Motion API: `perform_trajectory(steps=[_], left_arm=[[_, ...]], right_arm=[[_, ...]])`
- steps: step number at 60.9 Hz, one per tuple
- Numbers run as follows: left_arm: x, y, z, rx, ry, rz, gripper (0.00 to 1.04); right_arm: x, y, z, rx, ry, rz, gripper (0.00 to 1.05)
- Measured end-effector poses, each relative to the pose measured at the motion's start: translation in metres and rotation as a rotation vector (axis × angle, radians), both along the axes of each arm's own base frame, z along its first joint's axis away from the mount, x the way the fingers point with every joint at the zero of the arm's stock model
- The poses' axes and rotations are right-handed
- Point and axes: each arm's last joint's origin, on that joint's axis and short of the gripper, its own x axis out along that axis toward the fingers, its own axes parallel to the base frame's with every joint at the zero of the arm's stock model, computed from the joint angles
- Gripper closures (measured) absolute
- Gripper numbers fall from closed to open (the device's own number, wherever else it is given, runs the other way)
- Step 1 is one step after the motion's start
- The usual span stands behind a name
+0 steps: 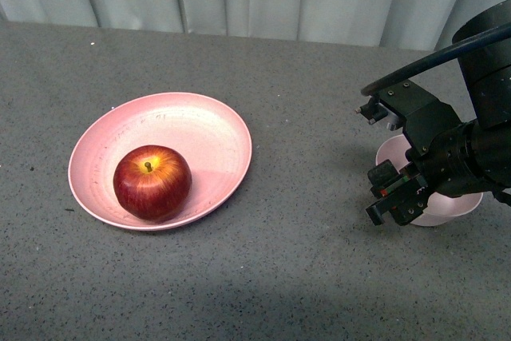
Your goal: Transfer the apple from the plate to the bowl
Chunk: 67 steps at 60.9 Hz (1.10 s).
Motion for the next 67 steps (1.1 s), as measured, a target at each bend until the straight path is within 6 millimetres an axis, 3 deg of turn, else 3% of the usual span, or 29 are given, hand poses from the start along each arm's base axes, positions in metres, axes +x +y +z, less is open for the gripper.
perform_trajectory(steps=[20,34,49,67], left_arm=[[0.000,0.000,0.000,0.000,0.000,0.000,0.07],[0.000,0.000,0.000,0.000,0.000,0.000,0.07],[0.000,0.000,0.000,0.000,0.000,0.000,0.07],[0.000,0.000,0.000,0.000,0.000,0.000,0.07]], right_arm=[[-0.001,0.000,-0.001,-0.030,0.004,0.007,1.04],[-0.004,0.006,0.011,0.010,-0.004,0.058,1.04],[-0.007,0.038,0.045,0.191,-0.024,0.191,1.04],[-0.015,0.071,0.041,0.275,0.035,0.288,1.04]])
